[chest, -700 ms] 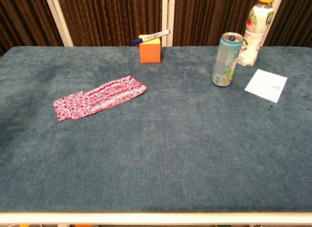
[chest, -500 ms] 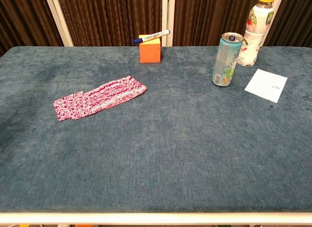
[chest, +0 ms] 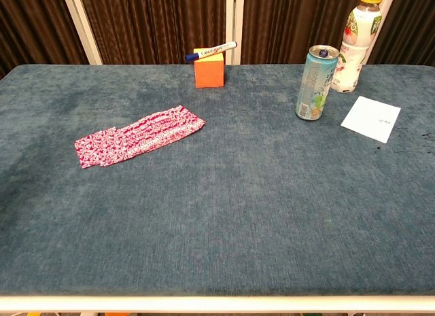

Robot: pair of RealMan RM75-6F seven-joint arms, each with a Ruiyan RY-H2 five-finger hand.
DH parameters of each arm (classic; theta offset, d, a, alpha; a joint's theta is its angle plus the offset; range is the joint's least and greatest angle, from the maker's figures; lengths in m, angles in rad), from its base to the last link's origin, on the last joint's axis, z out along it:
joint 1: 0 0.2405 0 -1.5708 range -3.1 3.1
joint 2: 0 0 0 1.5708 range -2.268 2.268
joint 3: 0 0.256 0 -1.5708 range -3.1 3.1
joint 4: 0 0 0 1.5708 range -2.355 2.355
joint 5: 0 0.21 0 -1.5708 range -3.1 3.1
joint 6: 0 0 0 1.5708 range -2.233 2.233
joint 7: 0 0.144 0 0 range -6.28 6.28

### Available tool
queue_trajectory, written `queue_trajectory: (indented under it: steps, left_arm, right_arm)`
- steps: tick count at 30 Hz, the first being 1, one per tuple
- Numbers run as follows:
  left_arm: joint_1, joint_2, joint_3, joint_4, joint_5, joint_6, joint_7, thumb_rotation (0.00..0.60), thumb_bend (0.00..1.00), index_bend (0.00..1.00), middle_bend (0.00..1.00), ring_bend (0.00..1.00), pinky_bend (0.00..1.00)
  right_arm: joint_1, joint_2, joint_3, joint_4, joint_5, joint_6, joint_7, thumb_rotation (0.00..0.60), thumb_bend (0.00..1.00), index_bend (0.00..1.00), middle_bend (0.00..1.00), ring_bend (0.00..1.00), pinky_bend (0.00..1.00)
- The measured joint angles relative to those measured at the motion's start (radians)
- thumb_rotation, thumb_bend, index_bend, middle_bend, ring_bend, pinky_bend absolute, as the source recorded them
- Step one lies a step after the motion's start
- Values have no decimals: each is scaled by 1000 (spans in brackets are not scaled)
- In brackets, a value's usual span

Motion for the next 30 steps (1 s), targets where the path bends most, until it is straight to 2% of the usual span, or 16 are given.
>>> queue_trajectory:
  steps: [9,16,30]
  left_arm:
    - [-51,9,37,-66,-92,-198,54,600,750,96,961,906,940]
    - [-125,6,55,-66,-251,-375,117,600,750,102,966,907,939]
    - [-250,-144,30,94,-455,-466,263,600,751,102,979,912,939]
  right_arm:
    - [0,8,2,-3,4,-2,7,600,281,0,0,0,0]
    - [2,20,7,-10,10,-5,10,600,281,0,0,0,0]
    - [3,26,11,-1,25,-14,20,600,281,0,0,0,0]
